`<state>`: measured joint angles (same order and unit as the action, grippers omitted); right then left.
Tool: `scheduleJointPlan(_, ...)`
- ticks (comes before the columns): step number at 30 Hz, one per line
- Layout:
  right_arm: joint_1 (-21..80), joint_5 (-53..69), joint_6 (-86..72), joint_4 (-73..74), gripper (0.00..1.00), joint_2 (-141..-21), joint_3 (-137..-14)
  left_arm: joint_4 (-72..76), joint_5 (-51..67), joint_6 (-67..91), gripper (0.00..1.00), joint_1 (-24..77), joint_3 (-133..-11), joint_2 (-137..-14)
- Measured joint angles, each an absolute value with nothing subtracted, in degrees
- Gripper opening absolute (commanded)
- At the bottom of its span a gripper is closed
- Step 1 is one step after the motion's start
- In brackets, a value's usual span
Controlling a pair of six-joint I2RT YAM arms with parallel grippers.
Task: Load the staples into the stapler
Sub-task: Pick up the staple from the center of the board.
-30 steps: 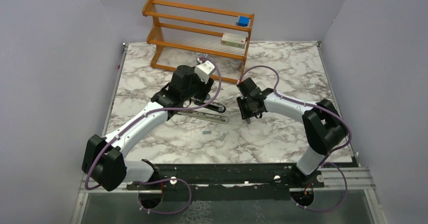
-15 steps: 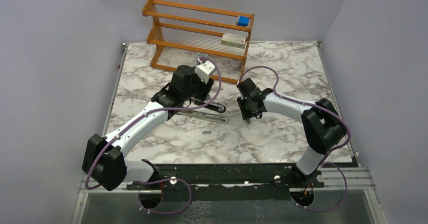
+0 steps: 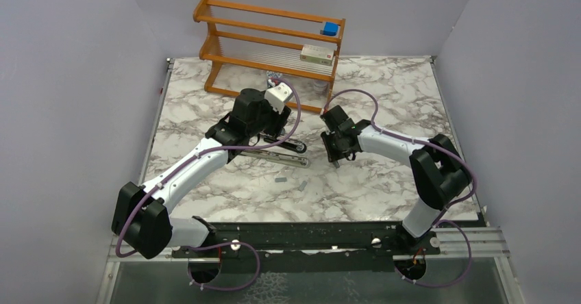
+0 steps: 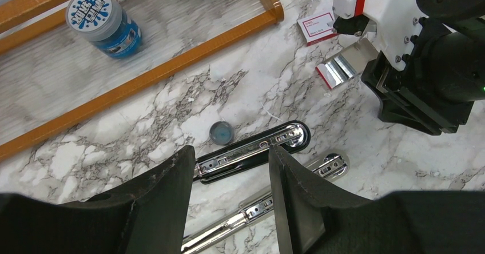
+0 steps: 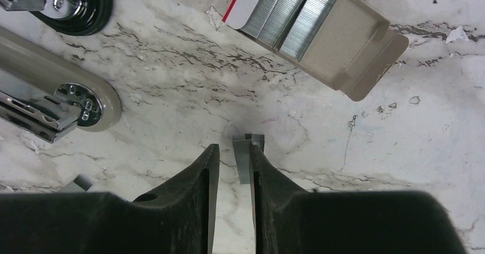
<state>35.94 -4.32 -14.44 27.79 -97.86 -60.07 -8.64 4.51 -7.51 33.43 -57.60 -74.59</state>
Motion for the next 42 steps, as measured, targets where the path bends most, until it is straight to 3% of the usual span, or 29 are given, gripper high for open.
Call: scheduleJointPlan(42,35.9,-5.5,-13.0,27.6,0.28,-99.1,-60.4,-8.6,4.8,-7.5,0.54,33.4,-57.3,-74.6)
